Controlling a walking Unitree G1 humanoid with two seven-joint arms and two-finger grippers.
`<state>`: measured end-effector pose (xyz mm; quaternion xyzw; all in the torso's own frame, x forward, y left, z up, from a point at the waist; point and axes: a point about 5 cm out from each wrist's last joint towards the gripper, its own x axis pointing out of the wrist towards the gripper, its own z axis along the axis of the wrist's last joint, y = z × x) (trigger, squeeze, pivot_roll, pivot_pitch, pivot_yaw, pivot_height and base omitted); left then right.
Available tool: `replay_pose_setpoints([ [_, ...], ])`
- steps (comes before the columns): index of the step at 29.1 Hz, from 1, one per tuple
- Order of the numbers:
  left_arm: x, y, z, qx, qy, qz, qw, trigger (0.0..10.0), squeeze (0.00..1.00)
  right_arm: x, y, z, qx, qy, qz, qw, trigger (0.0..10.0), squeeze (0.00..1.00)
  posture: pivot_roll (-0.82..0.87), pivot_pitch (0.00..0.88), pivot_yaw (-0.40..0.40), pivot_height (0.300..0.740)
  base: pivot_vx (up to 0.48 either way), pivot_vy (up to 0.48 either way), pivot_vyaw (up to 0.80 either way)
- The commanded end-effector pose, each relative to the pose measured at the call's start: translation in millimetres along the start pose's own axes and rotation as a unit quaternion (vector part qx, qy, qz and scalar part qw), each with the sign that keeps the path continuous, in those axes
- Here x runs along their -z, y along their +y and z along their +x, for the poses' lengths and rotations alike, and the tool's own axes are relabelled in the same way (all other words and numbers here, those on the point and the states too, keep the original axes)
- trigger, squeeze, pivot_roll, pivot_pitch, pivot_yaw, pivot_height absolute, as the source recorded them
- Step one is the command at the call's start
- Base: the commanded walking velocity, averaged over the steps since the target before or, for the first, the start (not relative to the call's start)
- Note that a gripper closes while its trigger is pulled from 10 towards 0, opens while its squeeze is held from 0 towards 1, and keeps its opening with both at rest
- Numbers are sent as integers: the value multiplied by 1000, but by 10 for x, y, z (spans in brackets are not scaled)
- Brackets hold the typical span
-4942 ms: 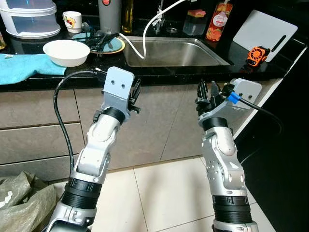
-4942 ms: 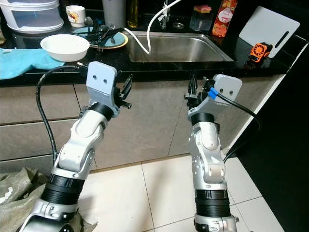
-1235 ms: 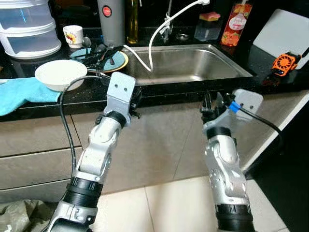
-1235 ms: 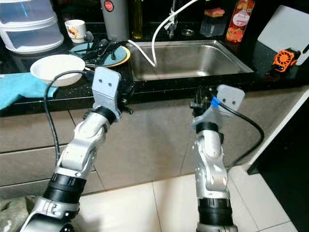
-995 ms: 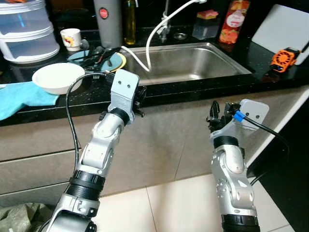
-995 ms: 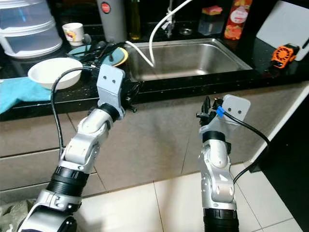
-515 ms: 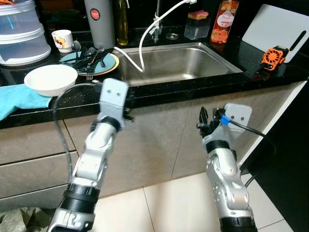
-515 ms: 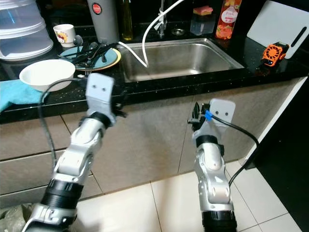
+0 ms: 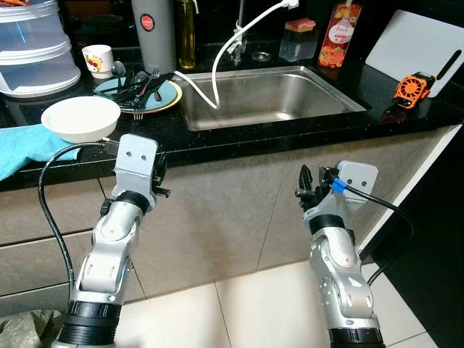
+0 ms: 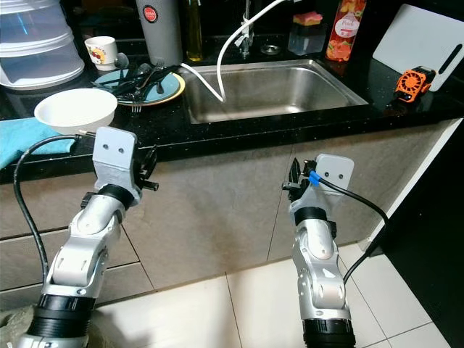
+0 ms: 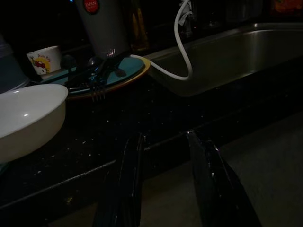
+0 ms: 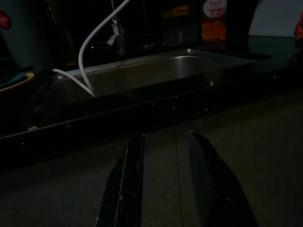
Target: Kitchen organization
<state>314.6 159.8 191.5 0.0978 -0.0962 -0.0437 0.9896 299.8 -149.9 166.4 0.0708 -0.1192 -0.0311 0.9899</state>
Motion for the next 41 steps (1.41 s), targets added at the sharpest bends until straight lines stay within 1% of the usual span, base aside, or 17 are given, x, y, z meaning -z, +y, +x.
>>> replay_pose_setpoints([
  [1, -64, -29, 18, 1, -10, 3, 1000, 10000, 0, 16, 1, -1, -2, 0, 3, 1000, 10000, 0, 183, 0, -13, 740, 281, 0, 0],
  [14, -85, -28, 19, 2, -13, 7, 1000, 10000, 0, 23, -1, 6, -3, 1, 3, 1000, 10000, 0, 184, 3, -18, 740, 310, 0, 0],
  [41, -97, -55, 29, 3, -14, 6, 1000, 10000, 0, 47, 6, 17, -1, 3, 3, 1000, 10000, 0, 187, 3, -19, 740, 480, 0, 0],
])
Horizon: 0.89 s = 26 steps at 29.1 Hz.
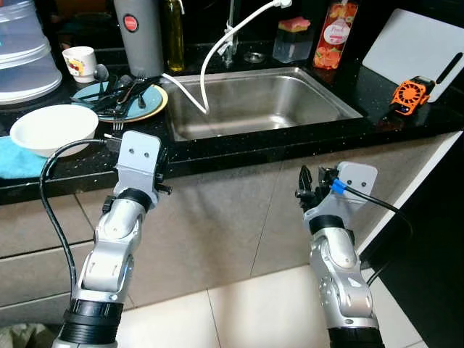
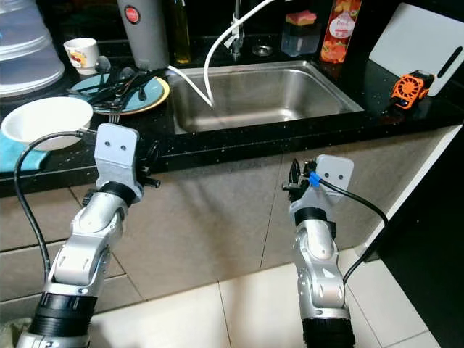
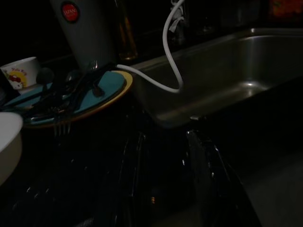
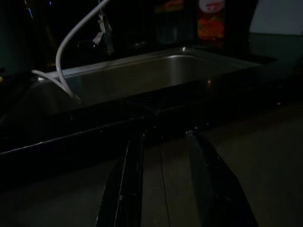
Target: Kitchen organization
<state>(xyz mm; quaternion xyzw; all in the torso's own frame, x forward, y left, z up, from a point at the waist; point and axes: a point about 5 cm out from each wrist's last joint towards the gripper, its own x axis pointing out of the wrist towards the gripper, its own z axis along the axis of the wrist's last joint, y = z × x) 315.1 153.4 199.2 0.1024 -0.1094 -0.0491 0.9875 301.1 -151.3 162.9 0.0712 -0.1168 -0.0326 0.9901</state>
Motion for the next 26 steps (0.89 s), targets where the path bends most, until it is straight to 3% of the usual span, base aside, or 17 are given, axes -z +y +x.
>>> replay_pose_setpoints([
  [1, -14, -10, 2, -1, -1, 1, 1000, 10000, 0, 13, 25, 10, -3, 1, 3, 1000, 10000, 0, 187, 3, -19, 740, 480, 0, 0],
  [17, -17, -11, 11, -2, 0, 2, 1000, 10000, 0, 22, 30, 18, -3, 1, 3, 1000, 10000, 0, 190, 1, -20, 740, 415, 0, 0],
  [26, -87, -40, 12, 1, -23, 19, 1000, 10000, 0, 27, 36, 20, -4, 1, 4, 1000, 10000, 0, 192, 2, -21, 740, 27, 0, 0],
])
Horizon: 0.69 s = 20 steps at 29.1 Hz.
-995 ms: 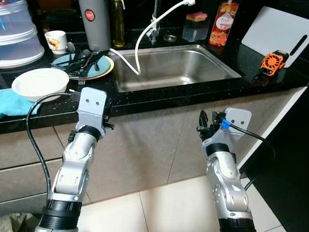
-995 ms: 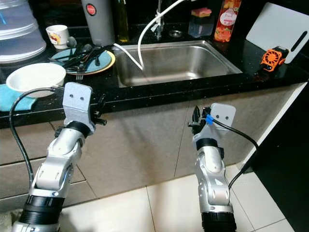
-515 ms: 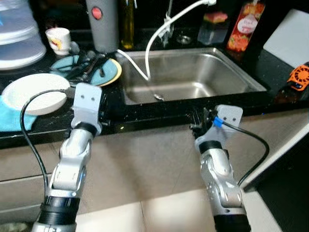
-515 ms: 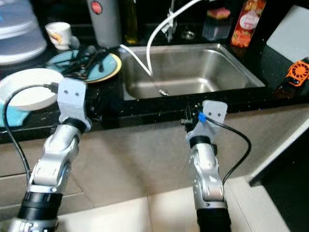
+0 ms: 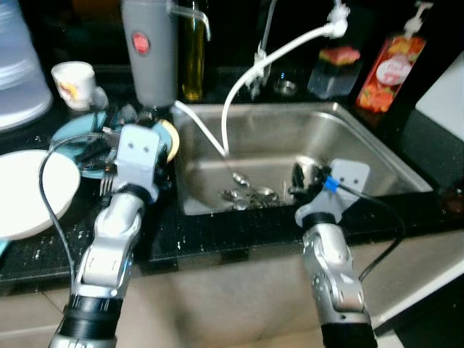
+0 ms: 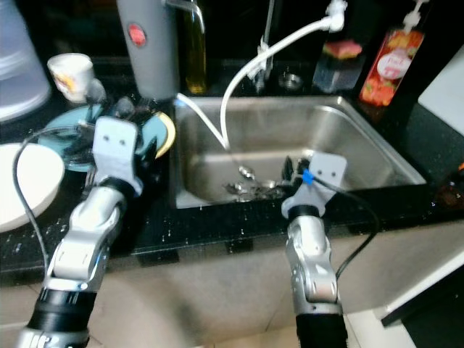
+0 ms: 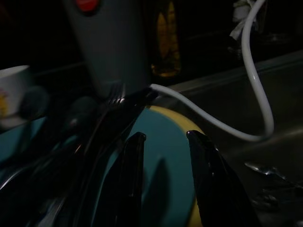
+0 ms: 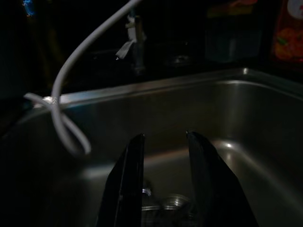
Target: Kitchen organization
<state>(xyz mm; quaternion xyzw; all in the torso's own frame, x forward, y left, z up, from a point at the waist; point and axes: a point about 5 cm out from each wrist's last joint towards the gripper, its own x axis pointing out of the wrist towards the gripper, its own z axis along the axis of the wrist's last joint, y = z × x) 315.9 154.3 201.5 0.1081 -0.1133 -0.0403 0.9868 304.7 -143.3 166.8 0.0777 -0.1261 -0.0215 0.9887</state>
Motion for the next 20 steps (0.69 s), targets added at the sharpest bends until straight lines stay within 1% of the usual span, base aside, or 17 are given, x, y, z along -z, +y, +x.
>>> replay_pose_setpoints([
  [1, -69, -54, 1, 10, -20, 12, 1000, 10000, 0, 45, -50, -19, 7, 9, -4, 1000, 10000, 0, 192, 2, -21, 740, 0, 0, 0],
  [6, -117, -94, 4, 16, -31, 15, 999, 10000, 0, 41, -46, -13, 5, 7, -3, 1000, 10000, 0, 192, 2, -21, 740, 0, 0, 0],
  [13, -130, -97, 7, 16, -34, 18, 999, 10000, 0, 40, -37, -7, 4, 6, -3, 1000, 10000, 0, 192, 2, -21, 740, 0, 0, 0],
  [16, -164, -118, 6, 19, -44, 27, 998, 10000, 0, 40, -31, -6, 2, 6, -2, 1000, 10000, 0, 198, 0, -25, 740, 0, 0, 0],
  [20, -177, -133, -1, 20, -47, 28, 998, 10000, 0, 43, -28, -6, 1, 6, -2, 1000, 10000, 0, 198, 0, -25, 740, 0, 0, 0],
])
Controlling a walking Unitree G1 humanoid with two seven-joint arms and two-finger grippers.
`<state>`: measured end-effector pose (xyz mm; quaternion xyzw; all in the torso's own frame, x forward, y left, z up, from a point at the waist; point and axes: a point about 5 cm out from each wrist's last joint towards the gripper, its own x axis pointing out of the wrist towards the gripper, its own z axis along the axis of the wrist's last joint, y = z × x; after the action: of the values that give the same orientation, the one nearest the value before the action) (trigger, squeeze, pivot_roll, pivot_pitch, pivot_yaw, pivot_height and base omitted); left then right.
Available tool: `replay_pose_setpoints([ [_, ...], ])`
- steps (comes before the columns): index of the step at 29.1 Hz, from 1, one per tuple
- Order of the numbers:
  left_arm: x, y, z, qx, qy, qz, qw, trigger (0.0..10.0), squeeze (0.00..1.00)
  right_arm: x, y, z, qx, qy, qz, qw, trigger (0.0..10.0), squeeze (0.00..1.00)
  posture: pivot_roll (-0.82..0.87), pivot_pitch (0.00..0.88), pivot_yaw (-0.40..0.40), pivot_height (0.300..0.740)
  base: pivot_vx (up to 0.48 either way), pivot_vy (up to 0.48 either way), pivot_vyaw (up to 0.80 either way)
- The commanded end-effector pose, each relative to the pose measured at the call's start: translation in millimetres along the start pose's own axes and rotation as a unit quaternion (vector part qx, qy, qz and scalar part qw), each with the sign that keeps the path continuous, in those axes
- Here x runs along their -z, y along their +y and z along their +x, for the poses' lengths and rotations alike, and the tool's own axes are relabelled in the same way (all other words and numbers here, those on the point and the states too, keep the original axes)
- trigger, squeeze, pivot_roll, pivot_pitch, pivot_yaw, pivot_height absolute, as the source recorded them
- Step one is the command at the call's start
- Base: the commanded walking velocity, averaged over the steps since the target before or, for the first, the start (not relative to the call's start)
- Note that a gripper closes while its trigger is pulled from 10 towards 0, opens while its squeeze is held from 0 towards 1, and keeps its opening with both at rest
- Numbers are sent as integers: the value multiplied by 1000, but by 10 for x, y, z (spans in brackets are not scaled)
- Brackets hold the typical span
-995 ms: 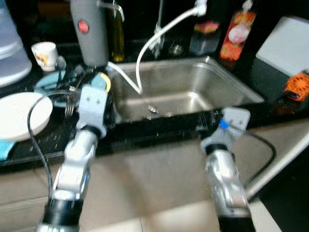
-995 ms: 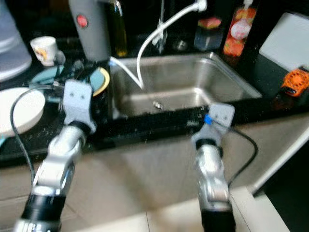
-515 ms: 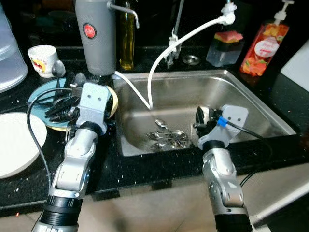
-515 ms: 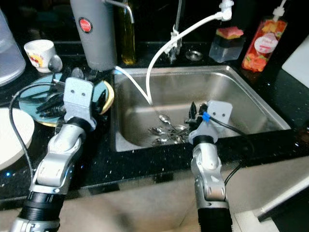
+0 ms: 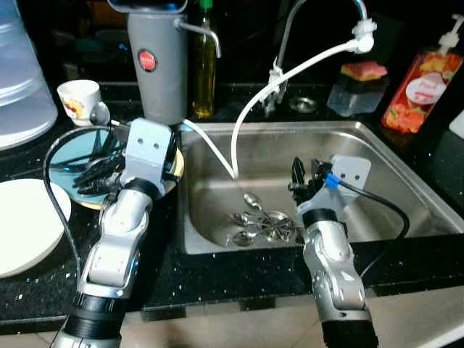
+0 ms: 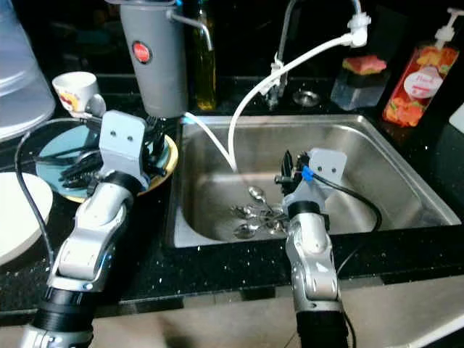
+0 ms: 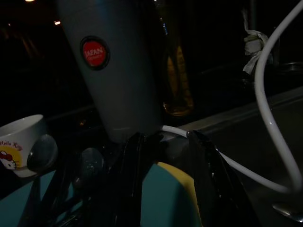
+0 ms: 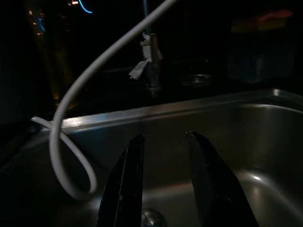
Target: Kitchen organization
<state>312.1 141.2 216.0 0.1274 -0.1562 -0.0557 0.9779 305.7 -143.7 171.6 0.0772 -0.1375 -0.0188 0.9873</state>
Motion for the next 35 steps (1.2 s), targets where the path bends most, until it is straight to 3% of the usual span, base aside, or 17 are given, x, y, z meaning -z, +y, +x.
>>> replay_pose_setpoints([
  [1, -7, -45, -12, 8, -3, 7, 1000, 10000, 0, 85, -29, -29, 4, 17, -2, 1000, 10000, 0, 198, 0, -25, 740, 0, 0, 0],
  [35, -20, -147, -52, 17, 2, 1, 1000, 10000, 0, 35, 53, -24, -17, 10, 6, 1000, 10000, 0, 199, 18, -40, 740, 0, 0, 0],
])
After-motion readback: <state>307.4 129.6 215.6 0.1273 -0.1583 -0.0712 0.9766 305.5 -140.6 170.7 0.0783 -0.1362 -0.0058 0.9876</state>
